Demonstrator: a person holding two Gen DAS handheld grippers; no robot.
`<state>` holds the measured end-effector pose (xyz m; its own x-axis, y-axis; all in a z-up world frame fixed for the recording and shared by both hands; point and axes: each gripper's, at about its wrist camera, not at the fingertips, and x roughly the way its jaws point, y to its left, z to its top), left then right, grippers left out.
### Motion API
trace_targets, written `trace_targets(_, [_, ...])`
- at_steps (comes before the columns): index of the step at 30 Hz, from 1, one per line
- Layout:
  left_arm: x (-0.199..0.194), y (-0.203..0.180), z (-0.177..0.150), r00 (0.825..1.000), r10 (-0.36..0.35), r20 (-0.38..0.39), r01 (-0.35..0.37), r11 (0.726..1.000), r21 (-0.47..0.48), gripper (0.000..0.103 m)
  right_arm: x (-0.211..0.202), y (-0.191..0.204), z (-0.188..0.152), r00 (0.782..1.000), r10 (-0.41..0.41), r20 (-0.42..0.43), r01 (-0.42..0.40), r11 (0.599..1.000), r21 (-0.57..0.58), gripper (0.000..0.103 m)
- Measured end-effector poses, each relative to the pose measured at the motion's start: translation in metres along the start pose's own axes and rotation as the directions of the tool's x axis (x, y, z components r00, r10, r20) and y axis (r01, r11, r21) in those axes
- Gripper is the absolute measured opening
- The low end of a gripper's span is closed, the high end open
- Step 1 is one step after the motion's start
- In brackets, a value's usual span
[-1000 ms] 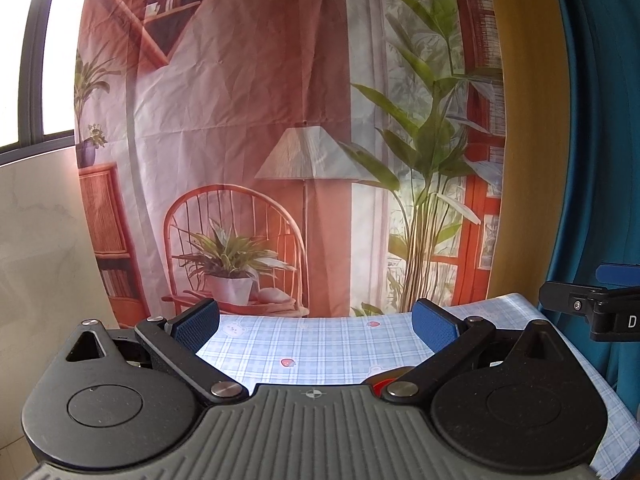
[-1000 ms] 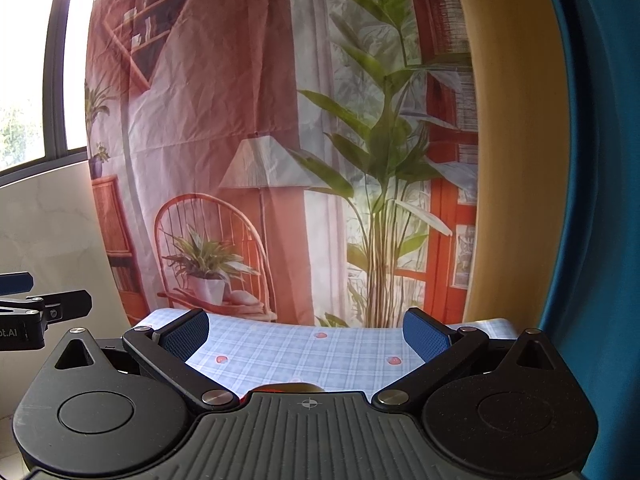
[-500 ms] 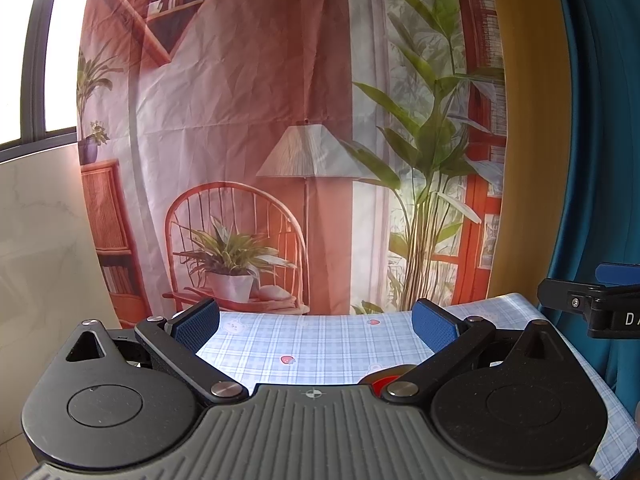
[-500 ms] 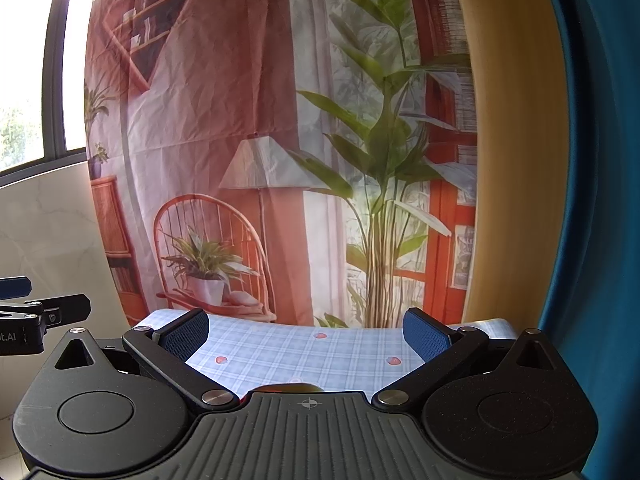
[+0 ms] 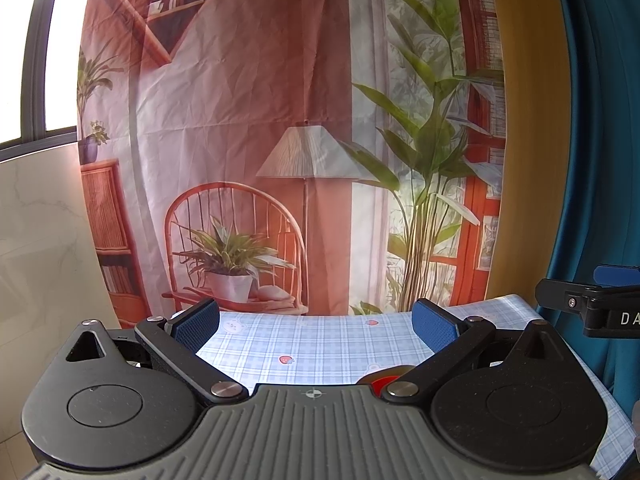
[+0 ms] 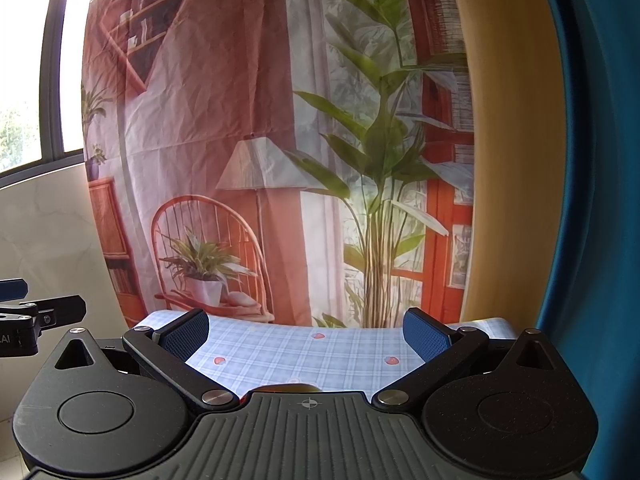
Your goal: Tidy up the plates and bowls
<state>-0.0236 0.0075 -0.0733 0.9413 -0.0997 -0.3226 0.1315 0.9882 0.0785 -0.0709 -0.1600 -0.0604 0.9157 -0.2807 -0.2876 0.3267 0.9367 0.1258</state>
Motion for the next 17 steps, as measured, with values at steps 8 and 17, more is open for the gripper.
trace_targets(8, [-0.0014, -0.0008, 0.0010, 1.000, -0.004, -0.002, 0.004, 1.000, -0.002, 0.103, -0.0001, 0.0001, 0.0002, 1.000, 0.000, 0.000, 0.000, 1.000, 0.000, 0.103])
trace_targets(17, [-0.0038, -0.0030, 0.0009, 1.000, -0.005, 0.007, 0.005, 1.000, 0.000, 0.103, -0.0002, 0.0000, 0.0001, 1.000, 0.000, 0.000, 0.000, 1.000, 0.001, 0.103])
